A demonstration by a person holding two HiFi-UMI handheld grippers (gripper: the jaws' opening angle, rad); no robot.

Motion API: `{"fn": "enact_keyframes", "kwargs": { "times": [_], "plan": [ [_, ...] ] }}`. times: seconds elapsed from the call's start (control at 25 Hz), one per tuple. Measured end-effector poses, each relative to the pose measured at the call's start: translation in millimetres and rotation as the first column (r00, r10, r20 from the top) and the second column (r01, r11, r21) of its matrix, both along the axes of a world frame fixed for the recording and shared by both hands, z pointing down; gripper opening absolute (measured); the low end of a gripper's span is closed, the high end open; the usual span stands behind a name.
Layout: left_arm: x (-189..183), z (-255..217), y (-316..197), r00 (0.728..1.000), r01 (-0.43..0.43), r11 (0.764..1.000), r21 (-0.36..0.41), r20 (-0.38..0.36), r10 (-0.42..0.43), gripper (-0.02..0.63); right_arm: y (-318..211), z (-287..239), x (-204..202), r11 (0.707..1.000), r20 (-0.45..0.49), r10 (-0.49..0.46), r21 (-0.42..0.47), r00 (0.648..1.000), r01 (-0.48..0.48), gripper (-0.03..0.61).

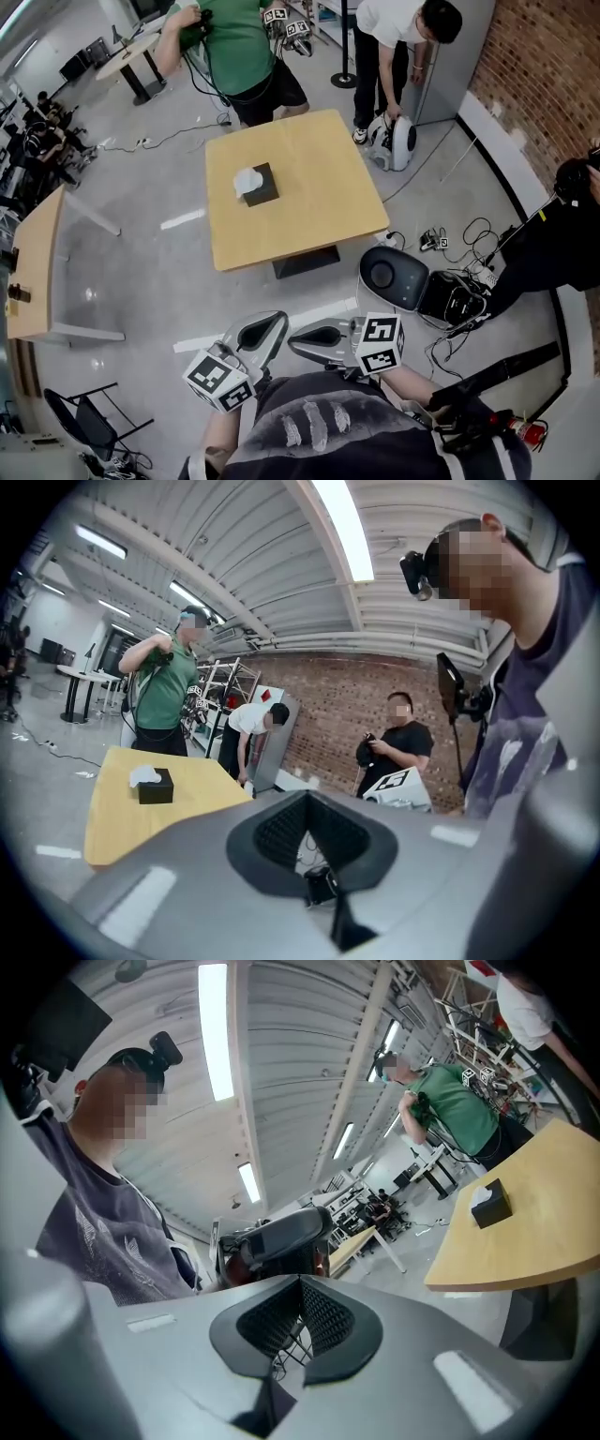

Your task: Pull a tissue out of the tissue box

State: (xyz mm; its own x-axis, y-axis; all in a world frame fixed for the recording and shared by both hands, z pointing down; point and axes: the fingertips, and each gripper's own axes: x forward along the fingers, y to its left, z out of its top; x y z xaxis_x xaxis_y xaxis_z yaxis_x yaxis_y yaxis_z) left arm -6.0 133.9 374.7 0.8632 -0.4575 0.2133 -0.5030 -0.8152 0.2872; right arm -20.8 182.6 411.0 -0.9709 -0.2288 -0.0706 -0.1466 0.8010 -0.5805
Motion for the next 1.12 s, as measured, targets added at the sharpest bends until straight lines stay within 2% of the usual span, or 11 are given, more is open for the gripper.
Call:
{"fn": "enact_keyframes", "kwargs": {
  "times": [0.16, 0.44, 0.68, 0.92, 1.12],
  "plan": [
    [17.6, 1.6, -9.0, 1.0, 0.014, 1.0, 0.002, 0.004, -0.014, 0.002, -5.7, 5.3, 17.1, 1.0, 0.004, -0.012, -0.007, 1.0, 0.012, -0.002],
    [27.6, 3.2, -22.1, 1.0, 0.018, 1.0, 0.013, 0.009, -0.018, 0.002, -10.9, 10.0, 31.6, 1.0, -0.002, 0.004, -0.002, 1.0, -0.004, -0.002],
    [30.0, 6.0, -38.0, 1.0, -0.007, 1.0, 0.008, -0.014, 0.007, 0.002, -26.5, 11.4, 40.3, 0.999, -0.034, 0.05, -0.011, 0.998, -0.05, -0.002],
    [18.6, 6.0, -59.6, 0.999, -0.019, 1.0, -0.004, -0.049, 0.019, 0.002, -44.9, 14.7, 25.9, 0.998, -0.077, 0.058, -0.025, 0.995, -0.06, -0.002],
    [-11.7, 8.8, -84.2, 0.998, -0.006, 1.0, -0.014, -0.068, 0.005, 0.002, -66.5, 16.6, -1.4, 0.999, -0.13, 0.039, -0.008, 0.991, -0.04, -0.002]
  ]
}}
